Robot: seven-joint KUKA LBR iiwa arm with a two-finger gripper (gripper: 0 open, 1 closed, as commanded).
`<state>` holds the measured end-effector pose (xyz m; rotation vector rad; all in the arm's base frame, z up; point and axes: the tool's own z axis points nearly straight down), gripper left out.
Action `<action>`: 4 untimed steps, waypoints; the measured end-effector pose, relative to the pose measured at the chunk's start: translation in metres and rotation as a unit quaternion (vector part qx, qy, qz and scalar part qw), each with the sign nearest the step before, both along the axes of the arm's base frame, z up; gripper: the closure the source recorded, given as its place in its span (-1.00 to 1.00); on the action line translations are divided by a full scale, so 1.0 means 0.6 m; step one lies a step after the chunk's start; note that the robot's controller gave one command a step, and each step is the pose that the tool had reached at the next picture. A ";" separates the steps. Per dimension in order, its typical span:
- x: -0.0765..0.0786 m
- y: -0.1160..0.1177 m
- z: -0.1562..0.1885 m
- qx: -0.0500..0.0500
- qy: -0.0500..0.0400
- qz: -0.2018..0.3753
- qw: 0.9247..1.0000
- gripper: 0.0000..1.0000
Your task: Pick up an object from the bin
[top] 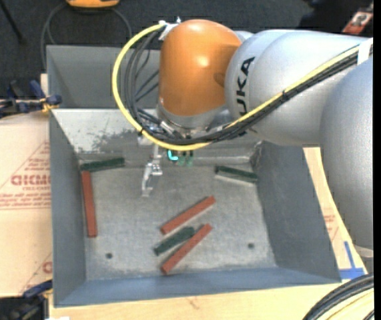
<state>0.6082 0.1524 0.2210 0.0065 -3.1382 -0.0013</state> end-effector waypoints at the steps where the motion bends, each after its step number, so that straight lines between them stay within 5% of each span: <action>1: 0.003 -0.001 0.007 0.001 -0.004 -0.001 1.000 -1.00; 2: -0.025 -0.073 -0.029 0.001 -0.005 0.025 1.000 -1.00; 3: -0.108 -0.114 -0.073 -0.002 -0.004 0.037 0.999 -1.00; 4: -0.126 -0.136 -0.215 -0.001 0.005 0.102 0.995 1.00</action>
Offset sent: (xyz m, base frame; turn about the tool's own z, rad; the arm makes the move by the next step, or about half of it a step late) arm -0.0389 -0.1127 -0.0523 -0.1094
